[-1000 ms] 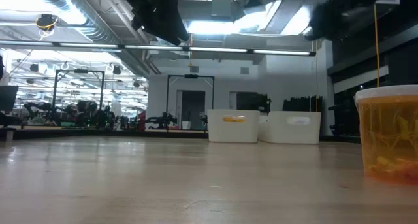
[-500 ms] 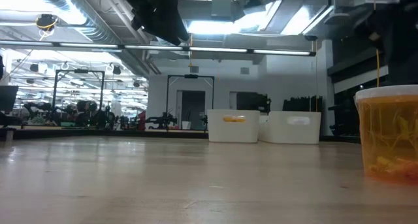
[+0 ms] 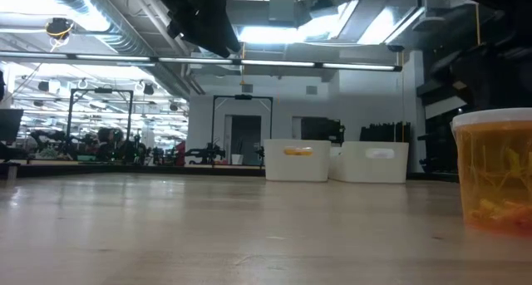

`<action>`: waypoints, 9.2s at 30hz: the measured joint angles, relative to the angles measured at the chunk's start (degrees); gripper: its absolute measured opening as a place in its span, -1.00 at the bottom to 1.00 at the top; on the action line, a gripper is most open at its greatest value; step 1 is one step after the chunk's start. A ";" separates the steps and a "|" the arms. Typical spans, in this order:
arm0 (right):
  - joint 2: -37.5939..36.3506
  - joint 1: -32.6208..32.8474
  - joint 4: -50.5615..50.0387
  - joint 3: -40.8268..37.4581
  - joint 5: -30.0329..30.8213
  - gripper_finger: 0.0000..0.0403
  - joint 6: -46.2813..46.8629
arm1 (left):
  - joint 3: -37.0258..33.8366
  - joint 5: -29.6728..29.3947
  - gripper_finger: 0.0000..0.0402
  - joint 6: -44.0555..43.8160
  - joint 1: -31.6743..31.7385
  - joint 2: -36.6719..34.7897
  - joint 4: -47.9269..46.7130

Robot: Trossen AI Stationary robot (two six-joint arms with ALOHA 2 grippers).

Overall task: Pick and place medicine bottles into bin by pill shape (circle, oval)
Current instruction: Put the large orange medicine pill bottle into the left white bin, then adjust the left white bin, then return to Home Position

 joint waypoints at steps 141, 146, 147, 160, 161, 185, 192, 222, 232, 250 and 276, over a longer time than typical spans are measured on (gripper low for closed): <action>10.79 -56.53 14.18 6.55 -9.39 0.33 -26.38 | 0.00 0.00 -0.01 -0.02 -0.02 0.00 -0.16; 10.79 -56.77 14.85 6.55 -10.72 0.33 -26.27 | 0.00 0.00 -0.01 -0.01 -0.02 0.01 -0.16; 10.79 -56.73 14.89 6.55 -10.75 0.33 -26.18 | 0.00 0.00 -0.01 -0.01 -0.02 0.02 -0.16; 7.68 -51.67 11.31 6.55 -20.83 0.33 -13.04 | 0.00 0.00 -0.01 0.00 -0.02 0.02 -0.22; 6.44 -50.91 10.47 6.55 -23.14 0.33 -12.43 | 0.00 0.00 -0.01 0.02 -0.02 0.02 -0.21; -20.03 -36.54 -5.80 6.59 -24.79 0.33 -14.27 | 0.70 0.87 -0.01 6.51 -0.69 -2.94 -4.26; -31.22 -36.41 -5.84 -0.49 -14.12 0.33 -10.38 | -2.08 -3.44 -0.01 1.59 -6.30 -11.53 -6.65; -74.67 -35.89 10.65 -34.44 -7.98 0.33 -2.21 | -41.98 -20.06 -0.01 5.51 -15.91 -53.66 10.87; -74.89 -35.89 8.98 -34.48 -6.23 0.33 -4.23 | -50.32 -19.80 -0.01 8.83 -15.91 -63.48 18.86; -74.89 -36.00 5.58 -34.50 -5.46 0.33 -5.66 | -60.43 -17.14 -0.01 7.49 -15.90 -67.56 29.47; -77.12 -35.98 4.16 -39.82 0.30 0.33 -9.37 | -60.43 -16.65 -0.01 17.97 -15.91 -67.50 29.48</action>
